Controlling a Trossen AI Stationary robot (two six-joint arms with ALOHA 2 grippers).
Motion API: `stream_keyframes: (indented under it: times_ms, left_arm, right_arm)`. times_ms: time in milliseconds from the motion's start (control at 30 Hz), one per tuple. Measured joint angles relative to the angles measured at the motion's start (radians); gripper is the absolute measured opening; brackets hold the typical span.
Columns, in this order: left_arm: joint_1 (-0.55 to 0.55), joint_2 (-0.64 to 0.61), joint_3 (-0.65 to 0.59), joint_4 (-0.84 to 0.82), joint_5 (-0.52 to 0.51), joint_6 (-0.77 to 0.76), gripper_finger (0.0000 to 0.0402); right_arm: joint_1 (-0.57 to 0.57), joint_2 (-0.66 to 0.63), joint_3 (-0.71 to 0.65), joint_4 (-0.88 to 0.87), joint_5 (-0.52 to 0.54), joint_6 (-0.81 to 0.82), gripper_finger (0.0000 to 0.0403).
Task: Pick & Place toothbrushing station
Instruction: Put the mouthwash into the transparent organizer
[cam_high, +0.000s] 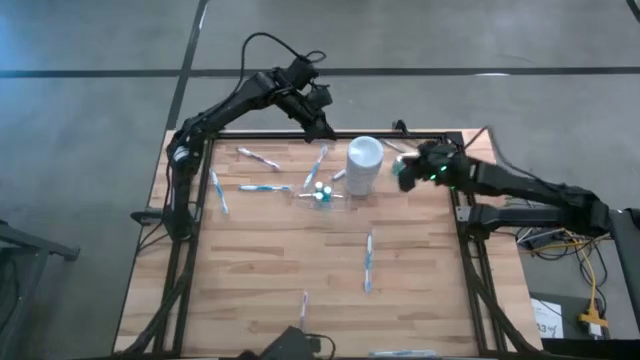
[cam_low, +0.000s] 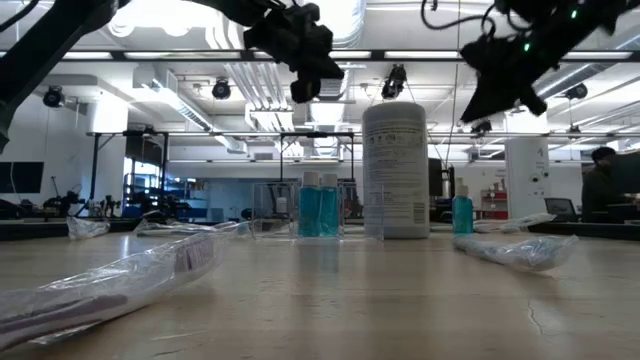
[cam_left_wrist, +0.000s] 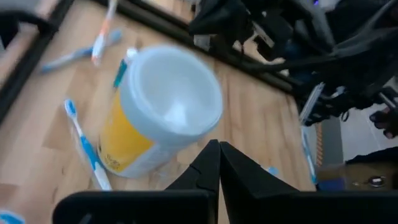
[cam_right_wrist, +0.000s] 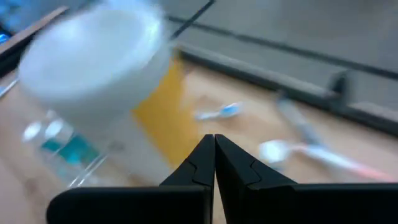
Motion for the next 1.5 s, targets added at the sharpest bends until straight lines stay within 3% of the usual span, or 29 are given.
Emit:
stream_keyframes:
  times_ms: [100, 267, 367, 567, 767, 1500]
  left_arm:
    - [0.028, -0.033, 0.007, 0.023, 0.002, 0.019, 0.0011]
    - [0.064, -0.074, 0.007, 0.085, -0.001, 0.023, 0.0012]
    - [0.08, -0.09, 0.007, 0.104, 0.0, 0.003, 0.0009]
    - [0.092, -0.098, 0.007, 0.096, -0.001, -0.007, 0.0007]
    - [0.096, -0.101, 0.007, 0.09, 0.0, 0.007, 0.0012]
    - [0.137, -0.161, 0.006, 0.093, 0.017, 0.034, 0.0006]
  right_arm:
    - [-0.083, -0.001, 0.094, -0.164, -0.035, -0.029, 0.0025]
    - [-0.252, 0.111, 0.122, -0.209, -0.378, 0.0, 0.0089]
    - [-0.306, 0.187, 0.122, -0.201, -0.489, 0.01, 0.0137]
    - [-0.348, 0.281, 0.184, -0.198, -0.486, -0.025, 0.0218]
    - [-0.353, 0.368, 0.25, -0.23, -0.453, -0.07, 0.0263]
    - [-0.354, 0.482, 0.398, -0.336, -0.493, -0.097, 0.0274]
